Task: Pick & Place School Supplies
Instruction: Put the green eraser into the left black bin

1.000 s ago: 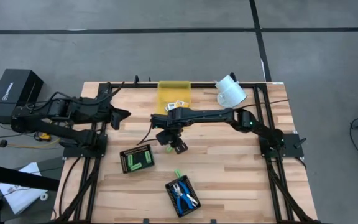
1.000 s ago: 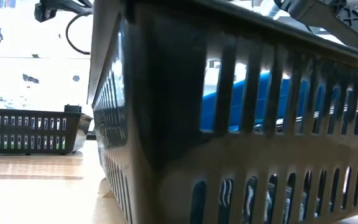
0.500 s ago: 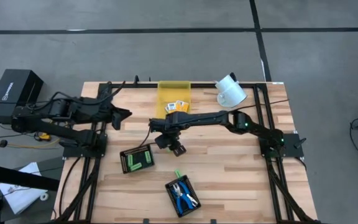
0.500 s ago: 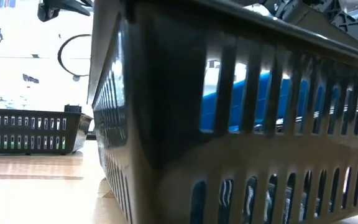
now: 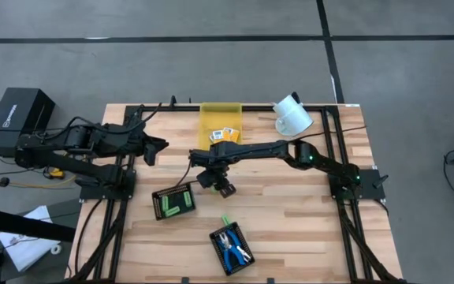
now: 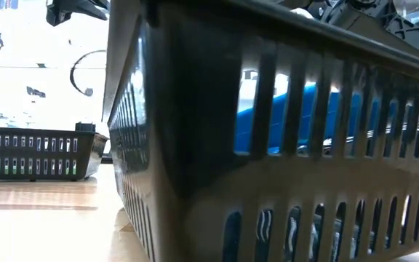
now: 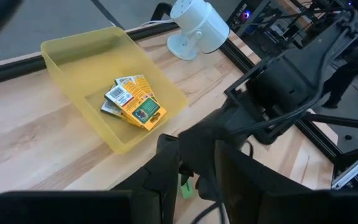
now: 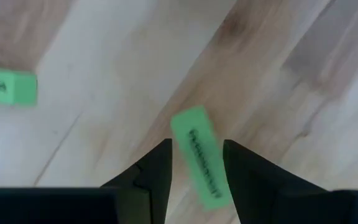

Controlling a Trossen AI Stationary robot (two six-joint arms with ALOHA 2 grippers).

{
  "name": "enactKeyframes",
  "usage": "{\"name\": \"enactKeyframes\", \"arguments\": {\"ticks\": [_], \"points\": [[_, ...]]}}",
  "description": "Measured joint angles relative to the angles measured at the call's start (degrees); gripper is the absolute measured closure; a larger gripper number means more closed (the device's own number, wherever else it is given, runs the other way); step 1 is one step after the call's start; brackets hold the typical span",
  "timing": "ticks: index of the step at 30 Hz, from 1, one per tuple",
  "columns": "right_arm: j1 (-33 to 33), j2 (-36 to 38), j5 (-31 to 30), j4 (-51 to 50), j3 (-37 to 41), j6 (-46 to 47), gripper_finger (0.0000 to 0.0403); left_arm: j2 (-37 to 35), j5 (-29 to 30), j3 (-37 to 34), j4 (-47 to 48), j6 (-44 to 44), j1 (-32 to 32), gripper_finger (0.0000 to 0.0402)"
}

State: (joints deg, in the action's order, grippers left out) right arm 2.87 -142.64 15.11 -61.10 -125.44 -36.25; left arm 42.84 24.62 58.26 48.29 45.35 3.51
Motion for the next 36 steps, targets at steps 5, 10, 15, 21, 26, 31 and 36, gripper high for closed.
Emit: {"name": "enactKeyframes", "arguments": {"ticks": [5, 10, 15, 21, 26, 31, 36], "points": [[-0.2, 0.0, 0.0, 1.0, 1.5, -0.4, 0.0268, 0.2, 0.0, 0.0, 0.0, -0.1, 0.0, 0.0303], [-0.1, 0.1, 0.1, 2.5, 3.5, -1.3, 0.0268, 0.2, 0.0, 0.0, 0.0, -1.1, 0.0, 0.0303], [-0.1, 0.3, 0.3, 2.9, 5.7, -1.5, 0.0268, 0.2, 0.0, 0.0, 0.0, -1.9, 0.0, 0.0303], [-0.1, 0.3, 0.3, 3.1, 6.5, -1.7, 0.0262, 0.2, 0.0, 0.0, 0.0, -3.1, 0.0, 0.0303], [-0.1, 0.2, 0.3, 3.4, 6.6, -1.7, 0.0261, 0.2, 0.0, 0.0, 0.0, -3.1, 0.0, 0.0303], [-0.1, 0.2, -0.3, 4.3, 6.7, -0.8, 0.0272, 0.2, 0.0, 0.0, 0.0, -3.1, 0.0, 0.0303], [0.1, 0.2, -2.1, 5.0, 6.7, -0.2, 0.0303, 0.2, 0.0, -0.4, -0.1, -3.5, 0.0, 0.0303]]}}
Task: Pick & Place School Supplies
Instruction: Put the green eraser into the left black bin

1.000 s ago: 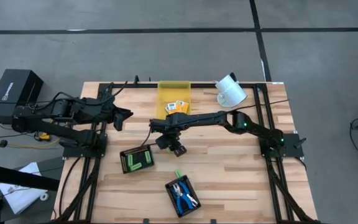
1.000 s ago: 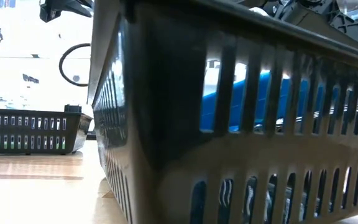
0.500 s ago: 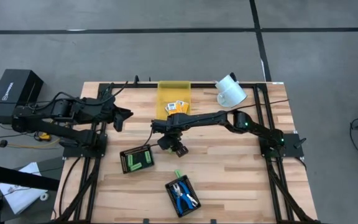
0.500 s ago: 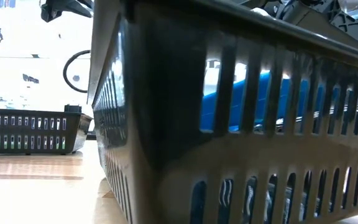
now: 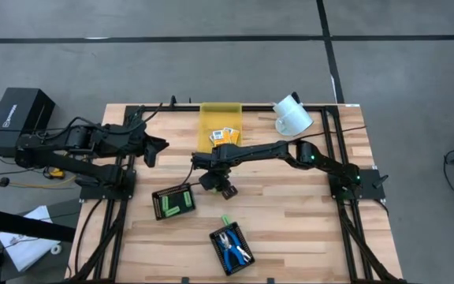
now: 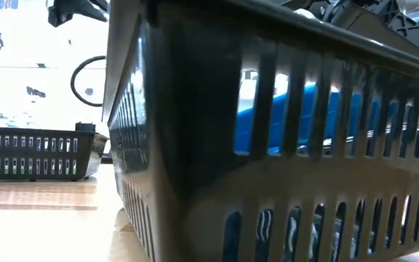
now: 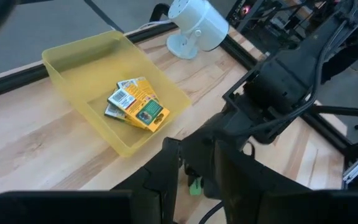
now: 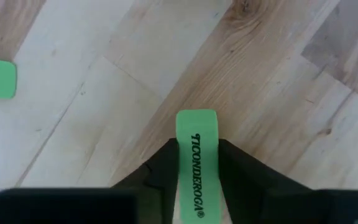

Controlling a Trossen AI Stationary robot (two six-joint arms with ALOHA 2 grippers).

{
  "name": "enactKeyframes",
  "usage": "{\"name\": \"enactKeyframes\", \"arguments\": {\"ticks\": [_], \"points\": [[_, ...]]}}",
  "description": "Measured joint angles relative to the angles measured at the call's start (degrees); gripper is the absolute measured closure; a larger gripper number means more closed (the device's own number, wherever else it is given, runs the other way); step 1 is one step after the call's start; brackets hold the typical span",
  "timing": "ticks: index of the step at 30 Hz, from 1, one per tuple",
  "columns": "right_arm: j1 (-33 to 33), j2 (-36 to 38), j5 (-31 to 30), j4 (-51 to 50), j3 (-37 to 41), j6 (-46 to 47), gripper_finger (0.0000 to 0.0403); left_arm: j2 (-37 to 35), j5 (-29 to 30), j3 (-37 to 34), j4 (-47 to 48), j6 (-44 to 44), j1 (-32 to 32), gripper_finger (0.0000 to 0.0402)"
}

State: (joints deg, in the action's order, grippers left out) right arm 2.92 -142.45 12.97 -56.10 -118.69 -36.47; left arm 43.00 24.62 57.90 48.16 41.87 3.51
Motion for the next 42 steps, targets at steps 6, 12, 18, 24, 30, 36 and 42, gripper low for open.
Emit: {"name": "enactKeyframes", "arguments": {"ticks": [6, 12, 18, 24, 30, 36, 42], "points": [[0.5, -1.6, 2.6, 0.0, 0.4, -0.5, 0.0373, -0.2, -1.1, -2.9, -0.4, 0.3, 0.1, 0.0303], [0.5, -1.9, 3.7, -1.5, -2.2, -0.2, 0.0373, -0.3, -1.3, -4.9, -3.8, 0.4, 0.3, 0.0303], [0.9, -2.9, 5.1, -5.9, -8.6, 1.9, 0.0374, -0.3, -1.3, -5.1, -5.2, 0.4, 0.3, 0.0303], [0.0, -2.9, 6.0, -9.3, -14.5, 3.3, 0.0398, -0.3, -1.3, -5.1, -5.7, 0.4, 0.3, 0.0303], [-0.7, -0.7, 9.3, -11.0, -15.6, 4.1, 0.0398, -0.3, -1.3, -5.1, -5.9, 0.4, 0.3, 0.0303], [0.0, 0.7, 8.5, -10.9, -15.8, 9.6, 0.0402, -0.3, -1.1, -5.1, -6.3, 0.4, 0.3, 0.0303], [0.3, -3.1, 10.5, -14.0, -15.7, 11.0, 0.0347, -0.3, -1.0, -5.1, -6.3, 0.4, 0.3, 0.0303]]}}
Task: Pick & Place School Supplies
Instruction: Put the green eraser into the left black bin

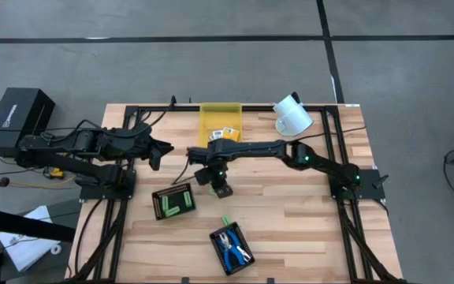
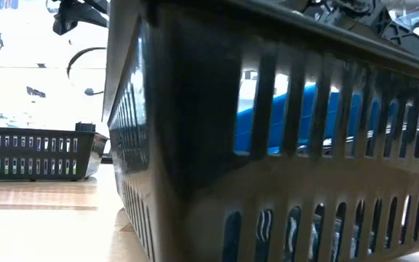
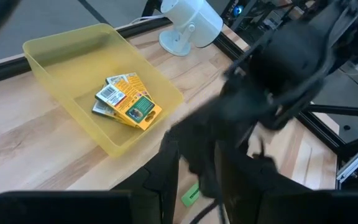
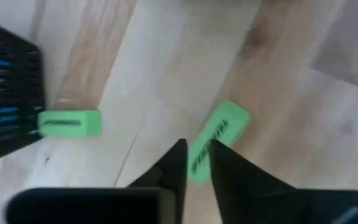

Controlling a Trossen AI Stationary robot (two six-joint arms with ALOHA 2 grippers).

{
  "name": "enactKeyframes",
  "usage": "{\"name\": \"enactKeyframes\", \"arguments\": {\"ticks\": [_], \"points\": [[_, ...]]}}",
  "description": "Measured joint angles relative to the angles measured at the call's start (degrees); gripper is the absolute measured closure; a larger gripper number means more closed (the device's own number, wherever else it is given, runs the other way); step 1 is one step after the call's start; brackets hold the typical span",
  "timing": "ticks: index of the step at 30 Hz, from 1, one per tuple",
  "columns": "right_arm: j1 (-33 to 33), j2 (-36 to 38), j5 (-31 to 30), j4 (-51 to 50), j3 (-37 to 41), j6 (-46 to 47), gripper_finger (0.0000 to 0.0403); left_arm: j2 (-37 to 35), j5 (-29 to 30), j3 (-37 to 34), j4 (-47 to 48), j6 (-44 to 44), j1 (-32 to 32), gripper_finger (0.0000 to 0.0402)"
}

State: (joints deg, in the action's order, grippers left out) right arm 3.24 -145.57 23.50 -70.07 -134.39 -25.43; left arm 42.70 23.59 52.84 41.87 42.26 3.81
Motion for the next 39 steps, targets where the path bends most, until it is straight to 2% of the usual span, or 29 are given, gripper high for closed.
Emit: {"name": "enactKeyframes", "arguments": {"ticks": [7, 13, 26, 39], "points": [[-0.6, -3.7, 0.9, 0.8, -0.3, 0.3, 0.026, 0.0, 0.1, 0.0, 0.1, -0.3, 0.0, 0.0303], [-0.8, -5.1, 0.6, 0.8, -0.4, 0.2, 0.0224, 0.0, 0.1, 0.0, 0.1, -0.5, 0.0, 0.0303], [2.1, -2.9, -0.8, 0.9, 0.0, 2.0, 0.0245, 0.0, 0.1, 0.0, -0.6, -0.1, 0.0, 0.0303], [2.0, -3.0, 0.5, 3.0, -0.1, 1.5, 0.0243, 0.0, 0.1, 0.0, -1.4, 0.0, 0.0, 0.0303]]}}
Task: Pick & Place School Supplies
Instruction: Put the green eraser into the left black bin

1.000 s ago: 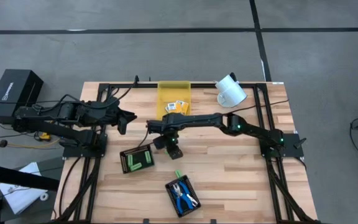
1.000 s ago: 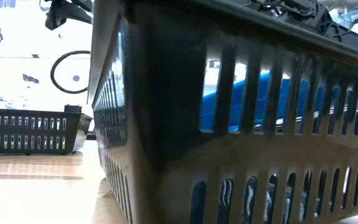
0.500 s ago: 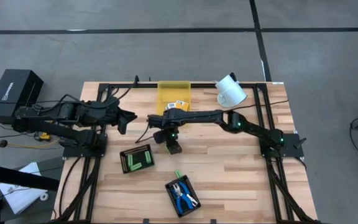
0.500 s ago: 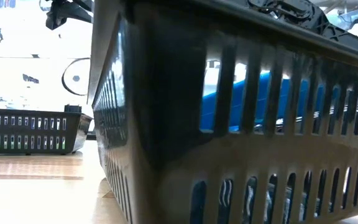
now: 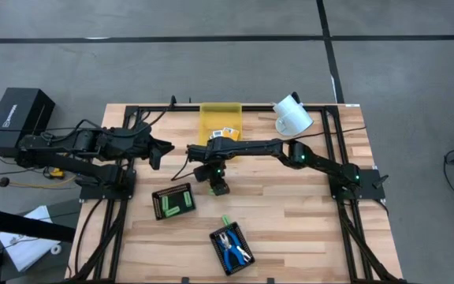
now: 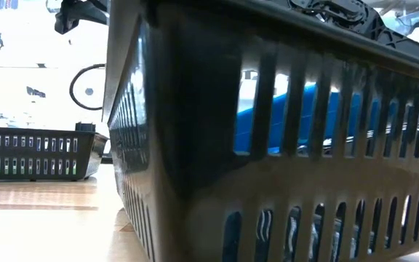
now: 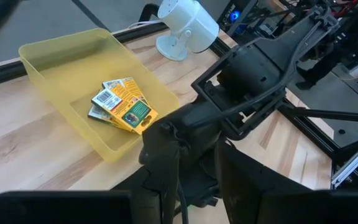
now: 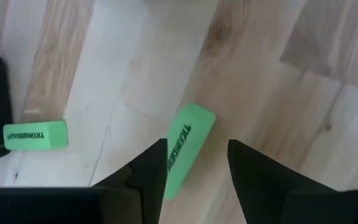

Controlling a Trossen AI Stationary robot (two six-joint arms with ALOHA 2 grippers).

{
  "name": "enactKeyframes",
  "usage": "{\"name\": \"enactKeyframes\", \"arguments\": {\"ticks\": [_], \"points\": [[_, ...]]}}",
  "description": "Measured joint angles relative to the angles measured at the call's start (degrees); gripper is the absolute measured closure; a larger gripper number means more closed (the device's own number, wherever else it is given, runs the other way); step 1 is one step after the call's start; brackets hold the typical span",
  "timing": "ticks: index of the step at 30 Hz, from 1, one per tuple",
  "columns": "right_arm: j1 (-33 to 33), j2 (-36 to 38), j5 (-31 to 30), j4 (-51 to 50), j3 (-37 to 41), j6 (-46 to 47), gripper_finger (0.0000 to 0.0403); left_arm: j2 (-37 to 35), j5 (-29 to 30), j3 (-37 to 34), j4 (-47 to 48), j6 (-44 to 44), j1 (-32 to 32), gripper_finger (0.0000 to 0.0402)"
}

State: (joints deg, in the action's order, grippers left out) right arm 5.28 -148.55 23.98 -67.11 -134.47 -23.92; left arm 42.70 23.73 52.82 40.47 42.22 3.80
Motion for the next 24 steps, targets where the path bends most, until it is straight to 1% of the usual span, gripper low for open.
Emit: {"name": "enactKeyframes", "arguments": {"ticks": [2, 5, 9, 14, 19, 24], "points": [[0.0, 0.0, 0.7, 1.1, 0.0, 0.6, 0.0242, 0.0, 0.0, 0.0, 0.0, 0.0, 0.0, 0.0303], [0.0, 0.0, 4.1, 1.7, 0.0, 2.0, 0.0239, 0.0, 0.0, 0.0, -0.3, 0.0, 0.0, 0.0303], [-0.3, 0.0, 4.8, 0.7, 0.0, 2.8, 0.0237, 0.0, 0.0, 0.0, -0.5, 0.0, 0.0, 0.0303], [-0.4, 0.0, 7.3, -1.3, -0.1, 2.5, 0.0242, 0.0, 0.0, 0.0, -0.8, 0.0, 0.0, 0.0303], [-0.4, 0.0, 7.3, 1.0, -0.1, 2.6, 0.0246, 0.0, 0.0, 0.0, -0.9, 0.0, 0.0, 0.0303], [-0.2, 0.0, 7.2, 1.2, -0.1, 2.5, 0.0241, 0.0, 0.0, 0.0, -0.9, 0.0, 0.0, 0.0303]]}}
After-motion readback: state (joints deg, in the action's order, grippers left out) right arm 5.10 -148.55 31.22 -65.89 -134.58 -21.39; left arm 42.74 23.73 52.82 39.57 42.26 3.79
